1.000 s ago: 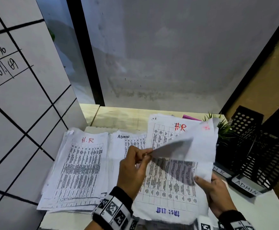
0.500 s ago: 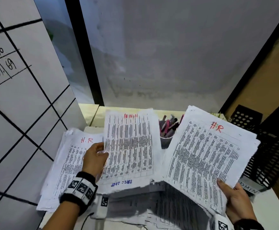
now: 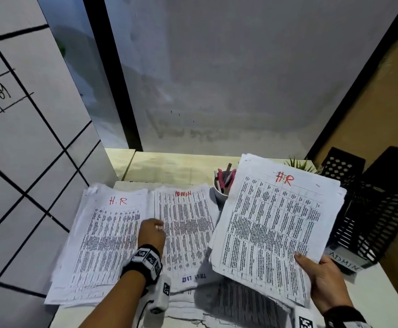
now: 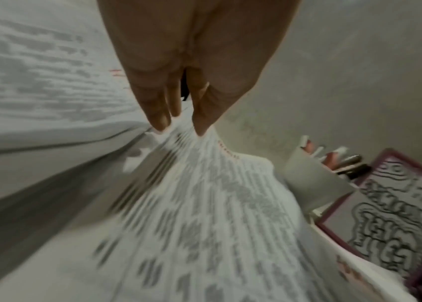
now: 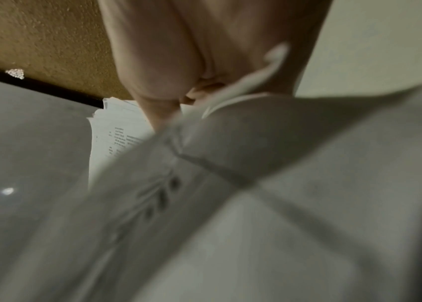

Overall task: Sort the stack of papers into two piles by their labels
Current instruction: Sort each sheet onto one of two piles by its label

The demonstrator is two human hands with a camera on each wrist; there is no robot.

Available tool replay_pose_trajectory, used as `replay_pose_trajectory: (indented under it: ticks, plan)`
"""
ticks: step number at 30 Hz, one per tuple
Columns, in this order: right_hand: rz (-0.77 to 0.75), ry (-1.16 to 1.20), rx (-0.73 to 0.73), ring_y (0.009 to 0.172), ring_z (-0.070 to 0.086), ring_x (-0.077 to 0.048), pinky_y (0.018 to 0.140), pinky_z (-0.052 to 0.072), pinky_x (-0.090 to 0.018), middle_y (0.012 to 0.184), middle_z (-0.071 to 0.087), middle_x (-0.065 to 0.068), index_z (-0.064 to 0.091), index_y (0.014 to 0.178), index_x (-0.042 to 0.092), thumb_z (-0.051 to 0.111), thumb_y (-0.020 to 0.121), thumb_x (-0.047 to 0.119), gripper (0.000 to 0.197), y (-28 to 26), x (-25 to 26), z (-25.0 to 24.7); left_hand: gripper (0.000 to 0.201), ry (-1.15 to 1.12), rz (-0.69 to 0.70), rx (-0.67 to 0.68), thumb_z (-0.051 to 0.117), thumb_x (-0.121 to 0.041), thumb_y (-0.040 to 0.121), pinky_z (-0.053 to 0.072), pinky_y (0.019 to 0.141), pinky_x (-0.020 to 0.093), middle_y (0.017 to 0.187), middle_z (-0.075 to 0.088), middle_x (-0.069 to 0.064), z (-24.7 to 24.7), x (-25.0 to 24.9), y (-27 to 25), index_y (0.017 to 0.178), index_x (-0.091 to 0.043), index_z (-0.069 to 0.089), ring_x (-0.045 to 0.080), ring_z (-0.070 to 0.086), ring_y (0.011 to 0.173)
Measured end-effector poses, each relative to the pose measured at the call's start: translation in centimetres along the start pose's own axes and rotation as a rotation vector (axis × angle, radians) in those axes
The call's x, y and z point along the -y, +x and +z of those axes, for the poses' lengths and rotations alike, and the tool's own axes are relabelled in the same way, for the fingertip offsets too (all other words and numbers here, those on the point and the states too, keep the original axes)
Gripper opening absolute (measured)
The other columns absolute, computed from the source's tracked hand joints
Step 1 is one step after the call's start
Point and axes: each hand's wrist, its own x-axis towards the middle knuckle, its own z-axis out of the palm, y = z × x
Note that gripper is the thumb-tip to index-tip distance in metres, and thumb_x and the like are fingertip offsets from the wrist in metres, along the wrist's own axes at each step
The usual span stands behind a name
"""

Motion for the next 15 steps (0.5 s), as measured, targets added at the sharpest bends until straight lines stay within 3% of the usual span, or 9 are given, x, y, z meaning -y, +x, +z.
replay_pose_trajectory:
  ticks: [2, 3, 6, 9, 11, 13, 15]
  plan:
    - [-0.007, -0.010, 0.026, 0.077, 0.073, -0.031, 0.072, 0.060, -0.049, 0.092, 0.075, -0.018, 0.059, 0.118, -0.003, 0.075, 0.059, 0.002, 0.061, 0.1, 0.1, 0.3, 0.017, -0.106, 0.208, -0.052, 0.058, 0.003, 0.087, 0.047, 0.081, 0.023, 0.116, 0.056, 0.003, -0.3, -2.2, -1.5, 0.093, -0.012, 0.063, 0.016, 0.057, 0.095]
    - [-0.010, -0.019, 0.045, 0.077, 0.073, -0.030, 0.070, 0.060, -0.046, 0.092, 0.075, -0.018, 0.060, 0.115, -0.003, 0.077, 0.055, 0.003, 0.062, 0.2, 0.1, 0.4, 0.014, -0.171, 0.282, -0.029, 0.061, -0.002, 0.088, 0.049, 0.084, 0.025, 0.113, 0.059, 0.000, -0.4, -3.4, -2.4, 0.091, -0.015, 0.063, 0.013, 0.059, 0.096]
    - [-0.033, -0.053, 0.094, 0.077, 0.073, -0.030, 0.073, 0.060, -0.042, 0.097, 0.073, -0.022, 0.064, 0.107, 0.000, 0.081, 0.038, 0.015, 0.072, 0.3, 0.0, 1.2, 0.005, -0.244, 0.360, 0.150, 0.067, -0.021, 0.088, 0.050, 0.072, 0.015, 0.097, 0.068, -0.005, -0.5, -6.4, -5.4, 0.092, -0.018, 0.064, 0.003, 0.063, 0.086]
    - [-0.044, -0.082, 0.129, 0.076, 0.073, -0.026, 0.074, 0.060, -0.036, 0.102, 0.072, -0.023, 0.064, 0.108, 0.000, 0.080, 0.043, 0.012, 0.068, 0.5, -0.2, 1.8, 0.021, -0.322, 0.302, 0.296, 0.077, -0.028, 0.079, 0.056, 0.067, 0.022, 0.089, 0.069, 0.000, -0.1, -8.5, -7.3, 0.090, -0.020, 0.062, 0.010, 0.067, 0.077]
    - [-0.045, -0.096, 0.145, 0.077, 0.072, -0.026, 0.072, 0.061, -0.034, 0.104, 0.071, -0.025, 0.064, 0.107, 0.000, 0.085, 0.045, 0.010, 0.066, 0.7, -0.3, 2.0, 0.026, -0.321, 0.276, 0.282, 0.082, -0.025, 0.072, 0.053, 0.059, 0.022, 0.078, 0.066, 0.000, 0.6, -9.0, -8.0, 0.085, -0.019, 0.061, 0.009, 0.063, 0.063]
    - [-0.034, -0.119, 0.143, 0.083, 0.071, -0.031, 0.078, 0.060, -0.042, 0.102, 0.072, -0.023, 0.065, 0.109, 0.000, 0.098, 0.028, 0.025, 0.091, 1.0, -0.5, 2.0, 0.023, -0.305, 0.298, 0.212, 0.081, -0.019, 0.072, 0.046, 0.053, 0.017, 0.066, 0.060, -0.004, 1.1, -9.3, -8.5, 0.077, -0.016, 0.060, 0.003, 0.054, 0.054]
    - [-0.022, -0.119, 0.131, 0.092, 0.068, -0.039, 0.090, 0.054, -0.054, 0.103, 0.073, -0.022, 0.064, 0.112, 0.001, 0.099, 0.015, 0.037, 0.109, 1.0, -0.6, 2.0, 0.018, -0.367, 0.317, 0.179, 0.080, -0.013, 0.073, 0.047, 0.056, 0.016, 0.063, 0.063, -0.004, 1.4, -9.2, -8.8, 0.072, -0.013, 0.062, 0.002, 0.057, 0.055]
